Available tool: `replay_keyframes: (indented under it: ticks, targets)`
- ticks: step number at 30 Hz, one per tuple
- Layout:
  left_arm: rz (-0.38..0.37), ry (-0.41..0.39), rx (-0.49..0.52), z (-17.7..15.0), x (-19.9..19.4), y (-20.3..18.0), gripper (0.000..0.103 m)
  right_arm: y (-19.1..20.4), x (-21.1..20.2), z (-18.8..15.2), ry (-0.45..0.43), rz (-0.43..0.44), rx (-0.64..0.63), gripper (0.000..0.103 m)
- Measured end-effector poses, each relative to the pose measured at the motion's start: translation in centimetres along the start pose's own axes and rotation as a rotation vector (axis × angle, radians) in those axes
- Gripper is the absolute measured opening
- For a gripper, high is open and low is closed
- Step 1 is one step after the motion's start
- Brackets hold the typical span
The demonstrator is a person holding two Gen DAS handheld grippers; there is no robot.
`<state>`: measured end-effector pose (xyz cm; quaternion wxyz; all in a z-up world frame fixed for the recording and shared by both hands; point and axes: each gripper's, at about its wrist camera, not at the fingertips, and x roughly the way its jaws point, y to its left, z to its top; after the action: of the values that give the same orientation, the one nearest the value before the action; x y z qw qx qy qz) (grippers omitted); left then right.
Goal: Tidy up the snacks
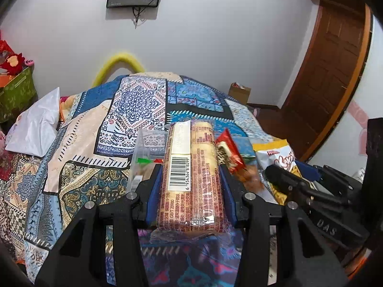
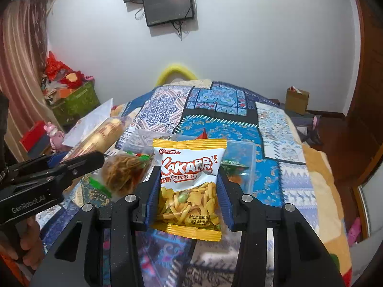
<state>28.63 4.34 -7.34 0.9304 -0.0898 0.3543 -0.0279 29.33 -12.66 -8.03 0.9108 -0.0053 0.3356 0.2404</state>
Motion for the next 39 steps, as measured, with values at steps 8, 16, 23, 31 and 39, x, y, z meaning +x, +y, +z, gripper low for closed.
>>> replay_keyframes:
  ticks: [8, 16, 23, 31, 39]
  targets:
    - [0.022, 0.068, -0.016, 0.4, 5.0, 1.0, 0.045, -0.6, 4.7, -0.1, 0.080, 0.029, 0.023, 0.040]
    - [0.019, 0.075, 0.007, 0.7, 6.2, 0.9, 0.053, -0.5, 6.5, -0.5, 0.122, 0.024, 0.009, 0.043]
    - [-0.002, 0.061, -0.009, 0.8, 4.5, 0.9, 0.054, -0.6, 5.4, -0.3, 0.119, 0.021, -0.008, 0.045]
    - [-0.016, -0.056, 0.016, 1.1, -2.8, 0.0, 0.054, -0.6, 0.5, 0.8, 0.038, 0.035, -0.006, 0.045]
    - [-0.016, -0.246, 0.079, 0.0, -12.8, -1.7, 0.058, 0.9, -8.2, 1.3, -0.125, 0.047, -0.018, 0.045]
